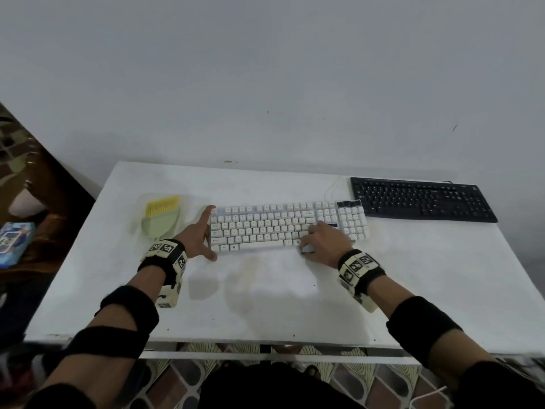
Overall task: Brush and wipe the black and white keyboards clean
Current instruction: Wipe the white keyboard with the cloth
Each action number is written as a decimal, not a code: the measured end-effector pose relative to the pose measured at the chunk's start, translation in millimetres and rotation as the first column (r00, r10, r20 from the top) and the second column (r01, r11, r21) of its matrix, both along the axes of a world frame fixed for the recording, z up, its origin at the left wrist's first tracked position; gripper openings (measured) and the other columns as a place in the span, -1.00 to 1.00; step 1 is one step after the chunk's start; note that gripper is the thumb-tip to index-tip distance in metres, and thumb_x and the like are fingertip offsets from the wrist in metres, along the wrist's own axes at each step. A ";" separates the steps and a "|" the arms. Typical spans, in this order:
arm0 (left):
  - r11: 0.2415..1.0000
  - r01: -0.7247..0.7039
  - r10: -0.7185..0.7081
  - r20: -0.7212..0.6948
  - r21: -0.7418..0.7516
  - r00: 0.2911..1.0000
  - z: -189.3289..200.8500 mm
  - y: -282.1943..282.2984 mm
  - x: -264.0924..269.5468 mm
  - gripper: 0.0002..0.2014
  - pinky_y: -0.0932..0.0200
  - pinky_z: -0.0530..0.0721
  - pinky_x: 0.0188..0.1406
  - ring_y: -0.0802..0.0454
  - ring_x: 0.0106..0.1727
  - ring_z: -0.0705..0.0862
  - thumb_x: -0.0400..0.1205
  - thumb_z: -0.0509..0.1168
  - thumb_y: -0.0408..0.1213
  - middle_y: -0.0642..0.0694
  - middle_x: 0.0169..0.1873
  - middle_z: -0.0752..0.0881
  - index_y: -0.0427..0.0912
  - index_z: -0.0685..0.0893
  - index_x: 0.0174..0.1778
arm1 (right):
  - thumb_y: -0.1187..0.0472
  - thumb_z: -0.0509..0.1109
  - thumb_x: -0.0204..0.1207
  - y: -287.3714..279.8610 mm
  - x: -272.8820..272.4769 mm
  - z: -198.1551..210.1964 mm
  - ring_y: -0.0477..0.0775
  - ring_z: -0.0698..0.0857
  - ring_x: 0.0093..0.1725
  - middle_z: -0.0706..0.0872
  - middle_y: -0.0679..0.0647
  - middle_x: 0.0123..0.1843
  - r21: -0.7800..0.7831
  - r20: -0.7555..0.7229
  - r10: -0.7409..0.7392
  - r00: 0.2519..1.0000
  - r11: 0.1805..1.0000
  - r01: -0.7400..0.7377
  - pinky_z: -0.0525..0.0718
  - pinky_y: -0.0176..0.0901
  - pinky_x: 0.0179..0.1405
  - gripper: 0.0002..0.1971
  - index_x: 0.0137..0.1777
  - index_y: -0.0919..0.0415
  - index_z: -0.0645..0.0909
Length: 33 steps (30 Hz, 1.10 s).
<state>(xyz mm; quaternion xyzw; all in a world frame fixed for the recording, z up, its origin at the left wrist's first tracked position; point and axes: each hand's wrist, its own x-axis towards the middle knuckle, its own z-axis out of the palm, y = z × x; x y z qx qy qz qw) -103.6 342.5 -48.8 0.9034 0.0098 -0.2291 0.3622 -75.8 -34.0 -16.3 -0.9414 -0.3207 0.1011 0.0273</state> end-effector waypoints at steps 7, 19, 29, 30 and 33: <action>1.000 -0.008 0.008 -0.013 -0.004 1.000 -1.0 -0.2 1.0 0.44 0.09 0.58 0.16 0.03 -0.05 0.64 0.34 0.72 -0.45 0.01 -0.04 0.73 0.04 -0.31 0.80 | -0.02 0.41 0.63 -39.3 7.2 2.2 0.17 0.59 0.11 0.71 0.05 -0.01 -0.054 0.048 -0.015 0.999 0.998 0.018 0.50 -0.09 -0.14 -0.77 -0.02 0.08 0.82; 1.000 -0.014 0.014 -0.006 -0.023 1.000 -5.2 1.7 0.3 0.45 0.11 0.60 0.19 0.00 0.02 0.69 0.33 0.73 -0.44 -0.05 0.03 0.76 0.06 -0.31 0.80 | -0.11 0.33 0.56 -89.1 20.7 3.7 0.03 0.51 0.04 0.53 -0.12 -0.13 -0.147 0.013 -0.287 0.958 0.947 0.286 0.69 0.04 -0.03 -0.80 -0.09 -0.11 0.76; 0.999 -0.006 0.007 0.020 -0.038 1.000 -7.8 1.2 -0.4 0.42 0.33 0.54 -0.15 0.17 -0.15 0.65 0.32 0.73 -0.46 -0.04 -0.09 0.76 0.08 -0.25 0.79 | -0.04 0.48 0.47 -84.1 0.1 -0.7 0.09 0.69 -0.14 0.76 -0.07 -0.19 0.205 -0.106 -0.657 0.747 0.720 0.663 0.63 -0.11 -0.19 -0.87 -0.15 -0.03 0.74; 0.999 -0.008 0.009 0.019 -0.039 1.000 -8.5 1.6 -0.2 0.42 0.33 0.54 -0.14 0.18 -0.15 0.64 0.31 0.73 -0.46 -0.03 -0.09 0.75 0.09 -0.25 0.79 | -0.04 0.48 0.47 -79.9 -1.7 -5.0 0.11 0.70 -0.15 0.77 -0.05 -0.20 0.234 -0.139 -0.698 0.703 0.667 0.708 0.64 -0.11 -0.19 -0.87 -0.14 -0.02 0.74; 0.998 -0.021 0.022 0.013 -0.052 1.000 -11.6 3.3 -0.1 0.43 0.27 0.57 -0.07 0.16 -0.09 0.65 0.30 0.73 -0.46 -0.02 -0.04 0.75 0.10 -0.25 0.80 | -0.06 0.46 0.47 -71.9 -6.7 -13.8 0.12 0.74 -0.17 0.79 -0.03 -0.22 0.312 -0.246 -0.757 0.605 0.529 0.789 0.77 -0.01 -0.17 -0.84 -0.15 0.01 0.71</action>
